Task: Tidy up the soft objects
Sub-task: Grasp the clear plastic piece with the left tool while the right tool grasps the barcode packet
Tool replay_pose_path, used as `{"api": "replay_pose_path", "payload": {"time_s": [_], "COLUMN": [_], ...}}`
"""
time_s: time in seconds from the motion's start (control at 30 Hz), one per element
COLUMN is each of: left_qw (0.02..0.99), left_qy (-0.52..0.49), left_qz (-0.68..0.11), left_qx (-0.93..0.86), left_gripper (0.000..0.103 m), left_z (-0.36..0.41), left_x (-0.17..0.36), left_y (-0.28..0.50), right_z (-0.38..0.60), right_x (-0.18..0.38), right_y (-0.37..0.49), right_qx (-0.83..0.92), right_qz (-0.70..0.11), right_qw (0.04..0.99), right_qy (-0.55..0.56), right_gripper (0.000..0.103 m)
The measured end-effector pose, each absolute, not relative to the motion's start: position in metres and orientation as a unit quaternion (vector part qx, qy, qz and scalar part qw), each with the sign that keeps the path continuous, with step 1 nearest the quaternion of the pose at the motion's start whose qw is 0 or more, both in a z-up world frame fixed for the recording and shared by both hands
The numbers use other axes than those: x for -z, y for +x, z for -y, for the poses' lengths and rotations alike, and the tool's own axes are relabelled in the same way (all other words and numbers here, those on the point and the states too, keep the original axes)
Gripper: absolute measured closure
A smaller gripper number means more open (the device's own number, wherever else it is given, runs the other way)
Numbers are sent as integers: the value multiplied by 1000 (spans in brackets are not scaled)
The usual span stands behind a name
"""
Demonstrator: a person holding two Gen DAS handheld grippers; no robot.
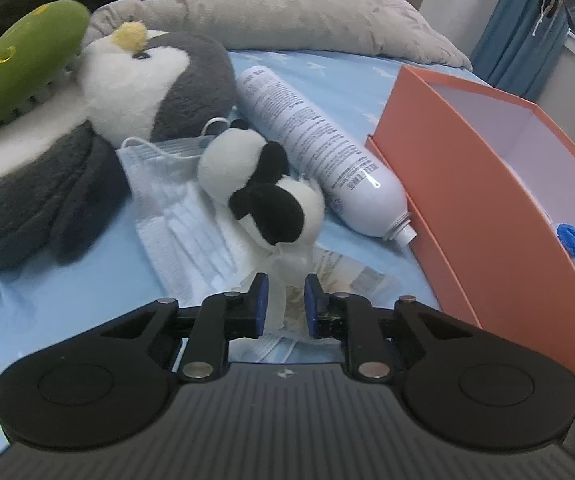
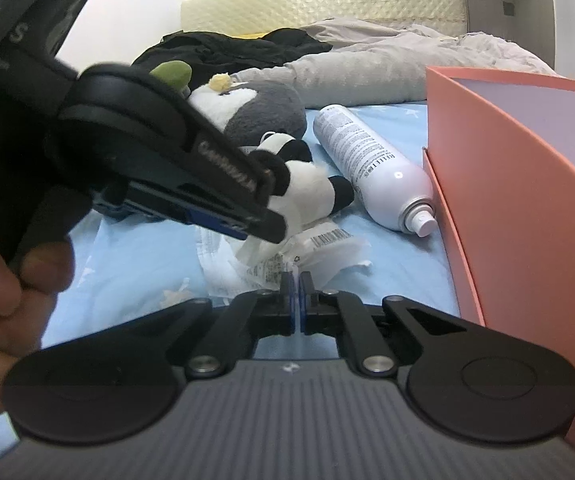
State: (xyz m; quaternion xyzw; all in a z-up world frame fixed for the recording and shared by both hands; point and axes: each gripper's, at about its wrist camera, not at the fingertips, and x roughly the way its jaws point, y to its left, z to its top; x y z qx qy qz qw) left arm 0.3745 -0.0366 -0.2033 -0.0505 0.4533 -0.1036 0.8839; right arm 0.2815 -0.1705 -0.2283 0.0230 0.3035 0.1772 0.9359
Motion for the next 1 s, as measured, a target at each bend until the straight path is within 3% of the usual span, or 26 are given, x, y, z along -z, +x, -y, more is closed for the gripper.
{"api": "replay_pose_path", "payload": {"time_s": [1.0], "left_qw": [888], "left_qy": [-63], "left_qz": [-453], "left_qx": [56], "left_gripper": [84], "left_z": [1], "left_x": [184], "left_y": [255], "right_z": [172], "right_x": [209], "right_y": [199], "right_qx": [-207], "right_qz": [-327], "right_qw": [922], "right_qy": [22], "right_gripper": [98]}}
